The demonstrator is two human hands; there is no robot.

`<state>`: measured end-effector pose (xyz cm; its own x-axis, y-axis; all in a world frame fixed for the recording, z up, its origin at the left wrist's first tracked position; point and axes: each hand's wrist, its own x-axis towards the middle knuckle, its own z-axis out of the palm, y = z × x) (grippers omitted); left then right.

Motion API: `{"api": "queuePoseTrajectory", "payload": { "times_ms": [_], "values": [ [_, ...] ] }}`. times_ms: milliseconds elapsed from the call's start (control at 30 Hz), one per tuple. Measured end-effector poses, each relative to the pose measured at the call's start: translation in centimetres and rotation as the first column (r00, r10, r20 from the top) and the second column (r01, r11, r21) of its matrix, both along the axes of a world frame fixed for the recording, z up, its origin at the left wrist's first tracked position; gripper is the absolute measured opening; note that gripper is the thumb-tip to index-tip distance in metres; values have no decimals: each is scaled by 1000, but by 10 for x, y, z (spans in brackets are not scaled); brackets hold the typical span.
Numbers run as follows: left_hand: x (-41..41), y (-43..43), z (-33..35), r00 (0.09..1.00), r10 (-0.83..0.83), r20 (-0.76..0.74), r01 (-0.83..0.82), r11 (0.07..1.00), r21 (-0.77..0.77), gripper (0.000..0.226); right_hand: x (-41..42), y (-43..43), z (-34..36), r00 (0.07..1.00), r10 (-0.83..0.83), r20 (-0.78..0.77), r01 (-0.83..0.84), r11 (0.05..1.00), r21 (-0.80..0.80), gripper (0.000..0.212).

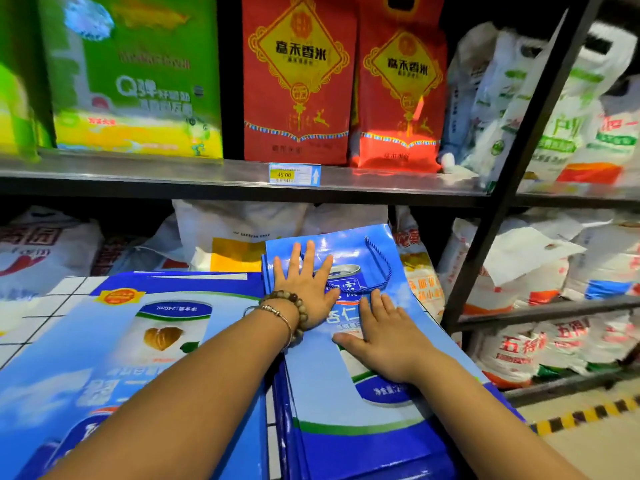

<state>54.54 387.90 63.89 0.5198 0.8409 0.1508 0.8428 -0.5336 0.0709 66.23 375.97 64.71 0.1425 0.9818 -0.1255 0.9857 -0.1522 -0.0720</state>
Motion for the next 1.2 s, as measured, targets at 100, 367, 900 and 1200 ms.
{"api": "queuePoseTrajectory", "payload": {
  "times_ms": [100,367,900,1200],
  "values": [
    [-8,3,28,998,-60,-13,58,991,-121,64,-1,-2,7,1000,-7,-23,7,1000,7,88],
    [-102,-86,103,971,-229,61,236,956,-174,55,-24,-14,39,979,75,187,-147,900,410,73],
    [-246,-199,19,961,259,95,-238,952,-193,88,-192,-114,39,776,580,-248,-553,815,176,59],
    [-233,-214,15,929,362,78,-351,927,-130,48,-197,-145,40,922,384,42,-384,901,201,32]
  ]
}}
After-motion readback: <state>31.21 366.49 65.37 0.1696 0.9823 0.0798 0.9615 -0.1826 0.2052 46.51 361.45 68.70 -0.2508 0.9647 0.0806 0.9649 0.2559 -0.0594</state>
